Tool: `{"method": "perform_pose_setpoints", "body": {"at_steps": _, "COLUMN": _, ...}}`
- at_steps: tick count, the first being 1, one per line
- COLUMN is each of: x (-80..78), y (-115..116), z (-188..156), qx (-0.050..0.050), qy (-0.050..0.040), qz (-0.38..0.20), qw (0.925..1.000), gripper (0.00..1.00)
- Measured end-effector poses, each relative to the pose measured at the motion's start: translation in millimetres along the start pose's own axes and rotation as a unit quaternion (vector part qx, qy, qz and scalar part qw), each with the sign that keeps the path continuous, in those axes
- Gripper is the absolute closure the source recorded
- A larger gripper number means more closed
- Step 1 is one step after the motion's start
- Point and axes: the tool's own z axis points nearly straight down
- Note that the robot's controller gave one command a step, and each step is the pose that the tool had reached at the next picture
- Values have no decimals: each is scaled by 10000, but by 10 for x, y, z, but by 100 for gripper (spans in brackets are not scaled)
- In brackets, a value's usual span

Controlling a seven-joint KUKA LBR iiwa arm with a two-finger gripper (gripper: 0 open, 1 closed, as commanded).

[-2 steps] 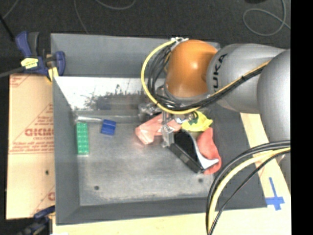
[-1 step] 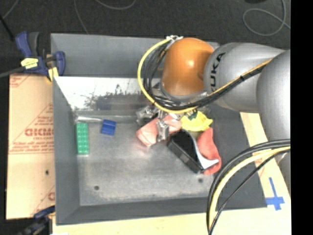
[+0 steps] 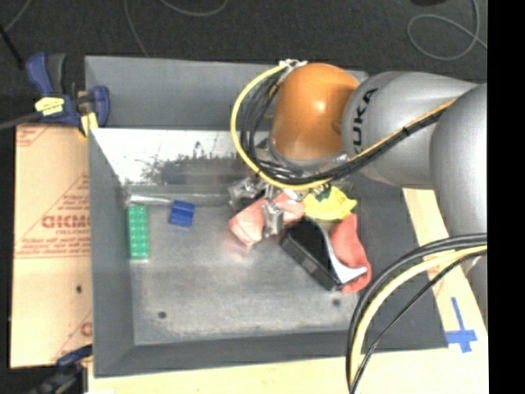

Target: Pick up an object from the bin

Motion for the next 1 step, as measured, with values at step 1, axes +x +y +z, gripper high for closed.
{"method": "perform_pose_setpoints", "body": {"at_steps": 1, "x": 13, "y": 12, "z": -23, "qx": 6, "qy": 0, "qz": -90, "qw": 10000, "gripper": 100}}
